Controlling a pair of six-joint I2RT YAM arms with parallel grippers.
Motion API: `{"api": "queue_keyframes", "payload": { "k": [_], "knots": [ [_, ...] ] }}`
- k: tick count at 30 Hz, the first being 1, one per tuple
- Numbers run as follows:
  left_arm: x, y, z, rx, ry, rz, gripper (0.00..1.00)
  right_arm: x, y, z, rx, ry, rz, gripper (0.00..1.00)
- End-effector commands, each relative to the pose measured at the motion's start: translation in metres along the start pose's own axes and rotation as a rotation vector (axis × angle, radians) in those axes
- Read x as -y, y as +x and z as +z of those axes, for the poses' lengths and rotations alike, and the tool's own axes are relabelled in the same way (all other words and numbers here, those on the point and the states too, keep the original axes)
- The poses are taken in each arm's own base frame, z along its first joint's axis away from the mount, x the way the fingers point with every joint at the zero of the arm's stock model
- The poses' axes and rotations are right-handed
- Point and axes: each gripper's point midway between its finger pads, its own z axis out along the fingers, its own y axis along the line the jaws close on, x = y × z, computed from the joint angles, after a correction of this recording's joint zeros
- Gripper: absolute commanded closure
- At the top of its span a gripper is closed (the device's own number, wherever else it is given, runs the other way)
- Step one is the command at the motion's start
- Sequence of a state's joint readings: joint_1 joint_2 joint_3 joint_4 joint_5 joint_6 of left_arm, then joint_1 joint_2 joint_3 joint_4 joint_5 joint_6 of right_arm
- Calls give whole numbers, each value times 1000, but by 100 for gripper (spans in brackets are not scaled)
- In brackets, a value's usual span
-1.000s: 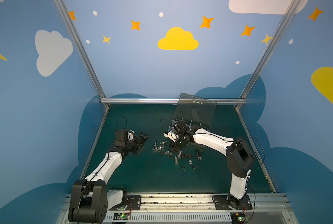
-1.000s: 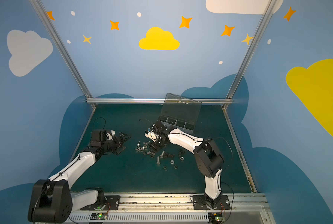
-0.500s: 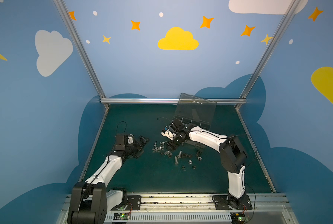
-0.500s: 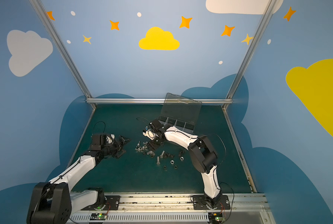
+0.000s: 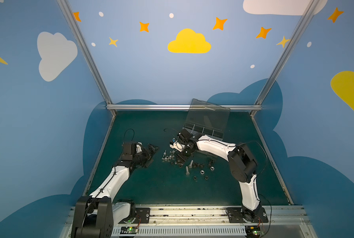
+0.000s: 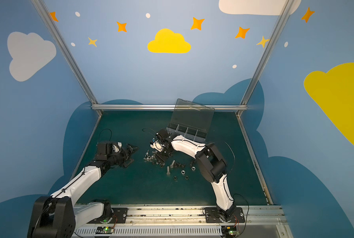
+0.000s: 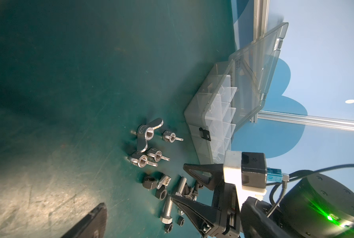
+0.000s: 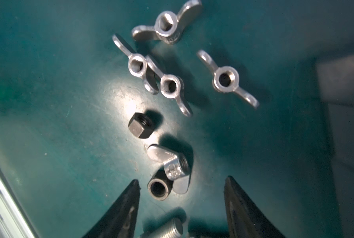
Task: Sort the screws and nuts into containers
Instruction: Pick up the nut from the center of the table.
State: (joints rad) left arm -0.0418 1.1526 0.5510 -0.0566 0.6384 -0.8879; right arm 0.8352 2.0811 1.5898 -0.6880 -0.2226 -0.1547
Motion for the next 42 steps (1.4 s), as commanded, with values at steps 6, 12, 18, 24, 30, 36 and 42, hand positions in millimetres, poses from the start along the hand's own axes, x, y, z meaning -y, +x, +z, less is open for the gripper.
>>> {"api": "queue_keyframes", "payload": {
  "k": [6, 12, 18, 24, 30, 36, 42],
  "knots": [
    [1, 0, -2, 10, 1, 5, 0, 2, 10, 16, -79, 31, -51, 36],
    [0, 1, -3, 10, 0, 6, 0, 3, 15, 21, -97, 32, -79, 36],
    [-3, 3, -3, 10, -2, 1, 0, 0, 14, 28, -99, 23, -94, 36],
    [-1, 1, -3, 12, 4, 1, 0, 0, 13, 35, -106, 20, -97, 36],
    [2, 1, -3, 10, 11, 6, 0, 1, 13, 39, -111, 22, -89, 37],
    [-1, 2, -3, 11, 4, 3, 1, 3, 21, 41, -139, 33, -90, 37],
    [-1, 2, -3, 12, 3, 3, 0, -3, 29, 41, -155, 17, -93, 39]
  ]
}}
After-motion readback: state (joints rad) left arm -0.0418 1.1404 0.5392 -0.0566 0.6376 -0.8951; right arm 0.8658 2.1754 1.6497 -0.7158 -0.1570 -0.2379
